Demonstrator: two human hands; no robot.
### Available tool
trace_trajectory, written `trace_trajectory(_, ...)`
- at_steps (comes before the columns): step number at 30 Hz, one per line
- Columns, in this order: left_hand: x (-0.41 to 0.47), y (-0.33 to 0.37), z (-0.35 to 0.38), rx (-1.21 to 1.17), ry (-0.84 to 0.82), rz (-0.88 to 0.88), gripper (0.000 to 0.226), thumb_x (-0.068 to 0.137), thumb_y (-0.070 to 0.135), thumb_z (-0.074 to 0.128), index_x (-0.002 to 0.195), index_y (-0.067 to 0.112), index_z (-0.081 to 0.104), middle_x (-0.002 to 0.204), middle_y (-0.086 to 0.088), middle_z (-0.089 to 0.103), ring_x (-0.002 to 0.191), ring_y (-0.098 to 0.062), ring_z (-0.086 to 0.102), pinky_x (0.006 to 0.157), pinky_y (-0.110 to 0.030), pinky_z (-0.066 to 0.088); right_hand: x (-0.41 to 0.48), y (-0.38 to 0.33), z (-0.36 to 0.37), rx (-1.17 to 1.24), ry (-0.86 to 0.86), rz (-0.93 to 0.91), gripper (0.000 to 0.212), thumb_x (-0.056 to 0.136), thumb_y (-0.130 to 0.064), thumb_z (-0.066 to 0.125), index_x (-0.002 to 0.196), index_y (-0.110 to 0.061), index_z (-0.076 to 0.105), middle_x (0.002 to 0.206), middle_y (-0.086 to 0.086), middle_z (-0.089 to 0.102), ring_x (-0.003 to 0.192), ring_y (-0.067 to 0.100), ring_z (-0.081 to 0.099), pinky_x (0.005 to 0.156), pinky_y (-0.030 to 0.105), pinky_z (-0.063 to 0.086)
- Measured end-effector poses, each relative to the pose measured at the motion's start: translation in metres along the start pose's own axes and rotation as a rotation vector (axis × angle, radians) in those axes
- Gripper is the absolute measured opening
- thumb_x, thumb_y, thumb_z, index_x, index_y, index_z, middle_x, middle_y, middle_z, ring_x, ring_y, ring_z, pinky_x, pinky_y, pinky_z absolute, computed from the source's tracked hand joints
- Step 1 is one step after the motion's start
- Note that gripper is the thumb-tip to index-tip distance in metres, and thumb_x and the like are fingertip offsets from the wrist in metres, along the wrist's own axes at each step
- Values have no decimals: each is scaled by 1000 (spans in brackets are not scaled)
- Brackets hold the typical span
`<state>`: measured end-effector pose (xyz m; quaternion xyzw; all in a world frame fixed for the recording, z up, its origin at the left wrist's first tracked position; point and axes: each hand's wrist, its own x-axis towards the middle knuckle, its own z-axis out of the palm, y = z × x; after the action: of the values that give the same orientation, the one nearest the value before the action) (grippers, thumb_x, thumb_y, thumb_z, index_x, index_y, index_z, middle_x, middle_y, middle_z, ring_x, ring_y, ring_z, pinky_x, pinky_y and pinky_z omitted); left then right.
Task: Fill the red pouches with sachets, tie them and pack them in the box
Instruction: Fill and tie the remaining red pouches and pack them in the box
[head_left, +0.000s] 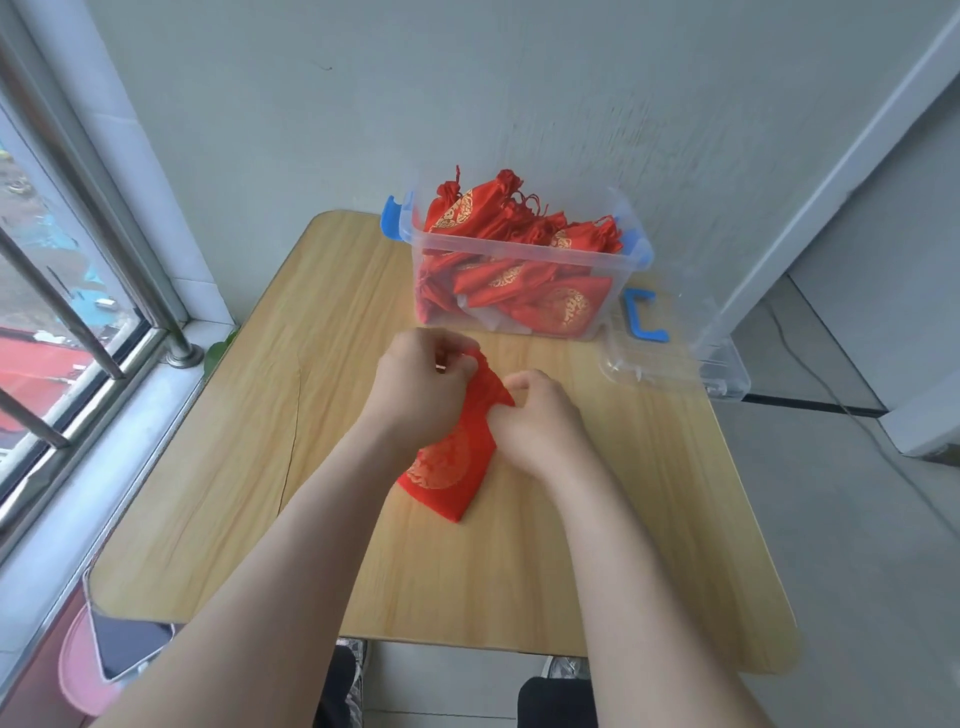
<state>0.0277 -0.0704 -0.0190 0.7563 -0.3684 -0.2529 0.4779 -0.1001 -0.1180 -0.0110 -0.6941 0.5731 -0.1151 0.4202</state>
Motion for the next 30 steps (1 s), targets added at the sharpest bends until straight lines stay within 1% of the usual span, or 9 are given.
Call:
trace_trajectory(2, -1, 5, 1, -104, 41, 43, 16, 100, 16, 69, 104, 28, 79, 92, 3, 74, 74, -11, 65, 57, -19, 48, 4, 1, -7, 51, 78, -36, 22, 92, -20, 58, 102, -15, 77, 95, 6, 79, 92, 32, 72, 74, 39, 59)
trace_trajectory(5, 0, 12, 0, -145, 84, 83, 21, 98, 13, 72, 105, 32, 79, 92, 6, 74, 75, -4, 68, 57, -21, 51, 9, 2, -18, 131, 190, -83, 20, 95, -20, 58, 86, -16, 75, 80, 1, 75, 81, 25, 72, 63, 31, 54)
trace_trajectory(8, 2, 16, 1, -168, 78, 62, 39, 97, 1, 62, 113, 33, 78, 101, 9, 74, 87, -1, 71, 66, -22, 60, 17, 5, -24, 186, 329, -184, 12, 99, -22, 59, 92, -26, 68, 99, -1, 71, 98, 20, 68, 80, 33, 55)
trace_trajectory(11, 3, 19, 4, -162, 97, 62, 36, 96, 2, 67, 115, 30, 78, 105, 13, 77, 95, -2, 73, 80, -29, 64, 23, 6, -28, 279, 391, -233, 10, 103, -25, 58, 103, -26, 67, 104, -8, 70, 102, 18, 68, 93, 43, 57)
trace_trajectory(14, 4, 20, 5, -169, 167, 6, 22, 92, 13, 80, 108, 27, 80, 102, 16, 78, 85, 2, 76, 74, -28, 64, 26, 6, -29, 367, 427, -300, 10, 103, -27, 59, 103, -30, 69, 102, -9, 73, 98, 17, 70, 92, 48, 58)
trace_trajectory(19, 6, 20, 2, -170, 216, -46, 15, 88, 26, 87, 77, 31, 78, 72, 11, 78, 70, -2, 74, 61, -24, 50, 29, 2, -34, 311, 566, -492, 11, 106, -20, 58, 102, -24, 68, 92, -14, 70, 90, 10, 66, 81, 33, 50)
trace_trajectory(23, 5, 19, 0, -155, 232, -24, 12, 94, 30, 80, 82, 29, 79, 71, 9, 76, 63, -8, 70, 67, -33, 58, 32, 3, -34, 202, 592, -549, 11, 105, -17, 59, 101, -22, 68, 77, -18, 61, 73, 9, 57, 70, 29, 39)
trace_trajectory(26, 4, 19, -1, -183, 223, -40, 11, 97, 27, 76, 87, 24, 79, 74, 3, 77, 57, -9, 69, 69, -39, 65, 32, 2, -36, 266, 574, -511, 12, 102, -14, 63, 101, -20, 73, 84, -16, 71, 80, 4, 68, 75, 27, 52)
trace_trajectory(30, 7, 19, 0, -236, 241, -70, 16, 100, 9, 66, 96, 17, 80, 78, 1, 79, 68, -12, 77, 78, -38, 67, 29, -1, -40, 510, 514, -374, 13, 95, -15, 70, 95, -24, 80, 84, -11, 79, 82, -2, 73, 77, 20, 56)
